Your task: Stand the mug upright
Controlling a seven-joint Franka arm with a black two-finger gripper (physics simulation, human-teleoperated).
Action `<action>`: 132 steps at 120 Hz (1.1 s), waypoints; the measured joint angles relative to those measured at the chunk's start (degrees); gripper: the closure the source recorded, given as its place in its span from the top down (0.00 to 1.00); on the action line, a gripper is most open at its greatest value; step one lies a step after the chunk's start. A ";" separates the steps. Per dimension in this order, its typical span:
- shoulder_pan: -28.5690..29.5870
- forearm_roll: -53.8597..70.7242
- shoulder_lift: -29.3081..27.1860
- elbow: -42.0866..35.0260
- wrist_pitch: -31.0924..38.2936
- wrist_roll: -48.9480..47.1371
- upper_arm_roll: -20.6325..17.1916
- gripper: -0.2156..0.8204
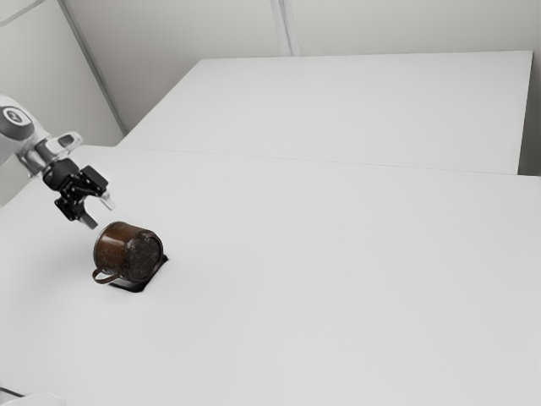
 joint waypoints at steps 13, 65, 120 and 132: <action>0.98 -0.36 1.66 0.34 0.57 1.01 -0.07 0.78; 1.33 -5.09 3.07 -5.32 5.06 3.95 -0.07 0.77; 0.45 -9.16 -2.55 -10.08 7.60 5.46 -0.93 0.40; 0.30 -9.56 -3.06 -10.10 7.76 5.62 -1.94 0.30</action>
